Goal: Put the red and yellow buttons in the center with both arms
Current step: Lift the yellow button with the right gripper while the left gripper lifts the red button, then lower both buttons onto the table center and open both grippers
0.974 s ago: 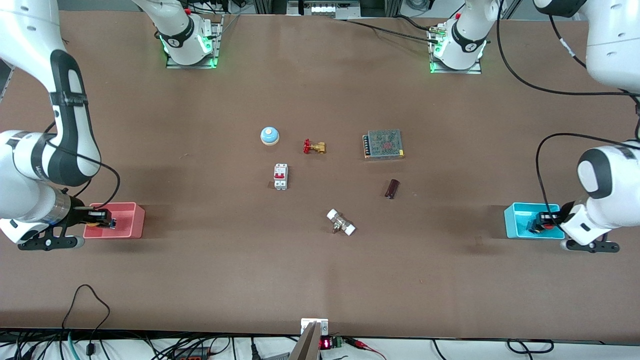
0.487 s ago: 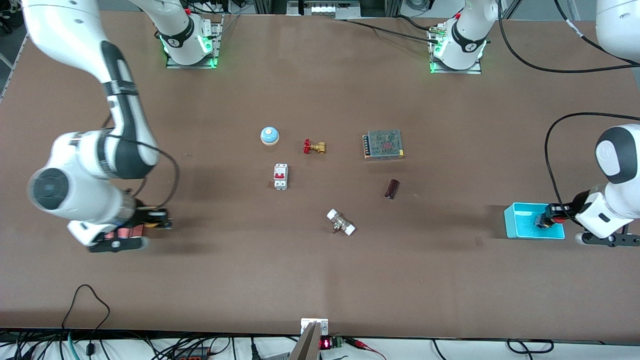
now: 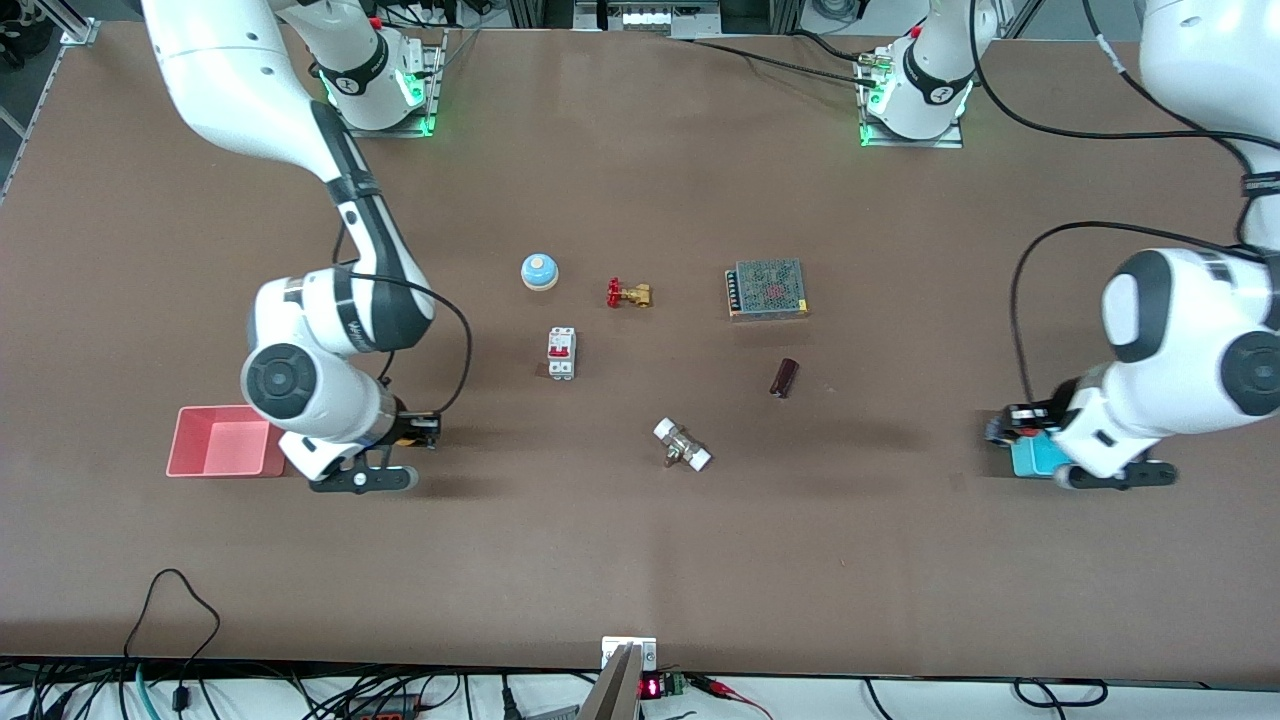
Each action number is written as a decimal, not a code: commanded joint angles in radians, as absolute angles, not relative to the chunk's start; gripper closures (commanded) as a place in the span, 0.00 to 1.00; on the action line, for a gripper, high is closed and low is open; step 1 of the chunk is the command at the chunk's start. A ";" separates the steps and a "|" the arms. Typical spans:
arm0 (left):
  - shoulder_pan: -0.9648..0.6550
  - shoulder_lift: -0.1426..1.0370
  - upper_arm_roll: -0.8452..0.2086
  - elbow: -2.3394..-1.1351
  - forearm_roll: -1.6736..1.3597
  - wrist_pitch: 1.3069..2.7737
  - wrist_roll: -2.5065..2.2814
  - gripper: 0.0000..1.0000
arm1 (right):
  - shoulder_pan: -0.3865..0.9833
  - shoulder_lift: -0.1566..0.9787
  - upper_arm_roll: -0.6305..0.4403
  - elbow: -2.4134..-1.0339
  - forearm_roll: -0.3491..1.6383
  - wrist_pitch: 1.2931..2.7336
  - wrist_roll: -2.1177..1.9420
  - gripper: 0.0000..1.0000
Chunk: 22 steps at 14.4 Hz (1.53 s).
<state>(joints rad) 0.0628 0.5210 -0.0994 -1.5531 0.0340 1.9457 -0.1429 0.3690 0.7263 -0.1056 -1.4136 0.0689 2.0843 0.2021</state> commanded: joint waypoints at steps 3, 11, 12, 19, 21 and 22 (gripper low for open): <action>-0.035 0.543 -0.121 -1.597 0.032 1.986 -0.363 0.78 | 0.403 0.765 -0.114 -1.408 0.083 2.100 0.218 0.61; -0.172 0.641 -0.121 -1.626 0.032 2.155 -0.577 0.77 | 0.437 0.781 -0.114 -1.424 0.091 2.117 0.244 0.15; -0.172 0.643 -0.121 -1.626 0.032 2.155 -0.578 0.76 | 0.446 0.781 -0.114 -1.424 0.092 2.117 0.244 0.03; -0.166 0.637 -0.120 -1.618 0.032 2.149 -0.571 0.17 | 0.459 0.736 -0.114 -1.413 0.098 2.103 0.325 0.00; -0.155 0.618 -0.117 -1.614 0.032 2.141 -0.561 0.08 | 0.456 0.671 -0.115 -1.413 0.097 2.085 0.337 0.00; -0.152 0.606 -0.111 -1.614 0.035 2.140 -0.558 0.06 | 0.450 0.634 -0.120 -1.413 0.097 2.062 0.336 0.00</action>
<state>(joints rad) -0.1591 0.6452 -0.1214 -1.6109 0.0339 2.1544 -0.5676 0.4503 0.7250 -0.1085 -1.3942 0.0815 2.1065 0.3201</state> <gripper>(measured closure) 0.119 0.000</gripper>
